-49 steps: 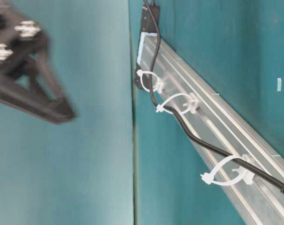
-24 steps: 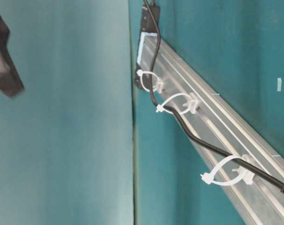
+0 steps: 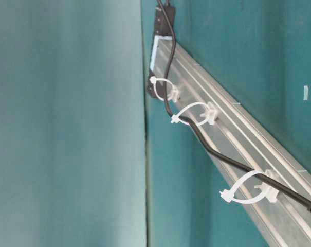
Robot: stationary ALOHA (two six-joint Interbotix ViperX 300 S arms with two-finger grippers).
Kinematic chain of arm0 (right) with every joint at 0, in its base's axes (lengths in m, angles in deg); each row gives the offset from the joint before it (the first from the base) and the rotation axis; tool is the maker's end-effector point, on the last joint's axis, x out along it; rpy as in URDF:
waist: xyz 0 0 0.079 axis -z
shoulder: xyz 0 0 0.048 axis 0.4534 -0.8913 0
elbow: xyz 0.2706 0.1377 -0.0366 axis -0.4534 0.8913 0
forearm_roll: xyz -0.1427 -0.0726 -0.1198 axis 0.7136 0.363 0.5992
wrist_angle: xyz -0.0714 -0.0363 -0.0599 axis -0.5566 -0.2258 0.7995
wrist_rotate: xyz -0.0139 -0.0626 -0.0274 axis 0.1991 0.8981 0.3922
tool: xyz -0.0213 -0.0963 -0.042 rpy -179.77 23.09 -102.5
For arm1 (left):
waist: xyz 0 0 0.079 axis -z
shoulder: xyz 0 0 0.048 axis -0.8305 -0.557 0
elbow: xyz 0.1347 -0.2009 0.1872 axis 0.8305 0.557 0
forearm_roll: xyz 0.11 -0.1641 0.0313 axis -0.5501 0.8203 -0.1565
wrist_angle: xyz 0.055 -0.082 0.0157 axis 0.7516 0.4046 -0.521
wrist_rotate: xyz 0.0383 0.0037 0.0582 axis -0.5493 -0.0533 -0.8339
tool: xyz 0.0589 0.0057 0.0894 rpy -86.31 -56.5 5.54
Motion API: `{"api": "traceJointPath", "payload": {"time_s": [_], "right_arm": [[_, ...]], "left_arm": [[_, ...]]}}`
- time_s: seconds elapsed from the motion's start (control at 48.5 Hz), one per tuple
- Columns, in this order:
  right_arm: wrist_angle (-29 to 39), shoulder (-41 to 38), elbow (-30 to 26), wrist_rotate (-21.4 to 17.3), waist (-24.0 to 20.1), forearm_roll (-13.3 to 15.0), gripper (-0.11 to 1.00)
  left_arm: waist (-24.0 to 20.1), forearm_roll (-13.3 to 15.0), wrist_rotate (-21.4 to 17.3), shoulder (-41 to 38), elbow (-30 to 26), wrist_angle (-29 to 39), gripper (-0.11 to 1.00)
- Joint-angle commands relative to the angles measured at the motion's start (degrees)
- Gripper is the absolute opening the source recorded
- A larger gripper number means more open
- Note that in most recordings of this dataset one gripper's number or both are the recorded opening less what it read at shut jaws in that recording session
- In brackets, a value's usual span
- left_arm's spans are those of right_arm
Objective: Pass the USB cable through three rings with both arms.
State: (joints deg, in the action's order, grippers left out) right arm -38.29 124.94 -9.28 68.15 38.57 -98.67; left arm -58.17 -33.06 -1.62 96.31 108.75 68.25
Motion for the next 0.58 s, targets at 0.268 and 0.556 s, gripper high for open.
{"api": "traceJointPath", "payload": {"time_s": [0.268,0.556], "right_arm": [[2.8,13.0,6.2,-0.7,0.8,-0.1,0.86],[4.3,17.8,8.5,-0.6,0.8,-0.2,0.86]], "left_arm": [[-1.0,-0.3,-4.9,2.0,-0.8,0.4,0.92],[-2.4,-0.3,-5.3,4.7,-1.4,0.5,0.92]]}}
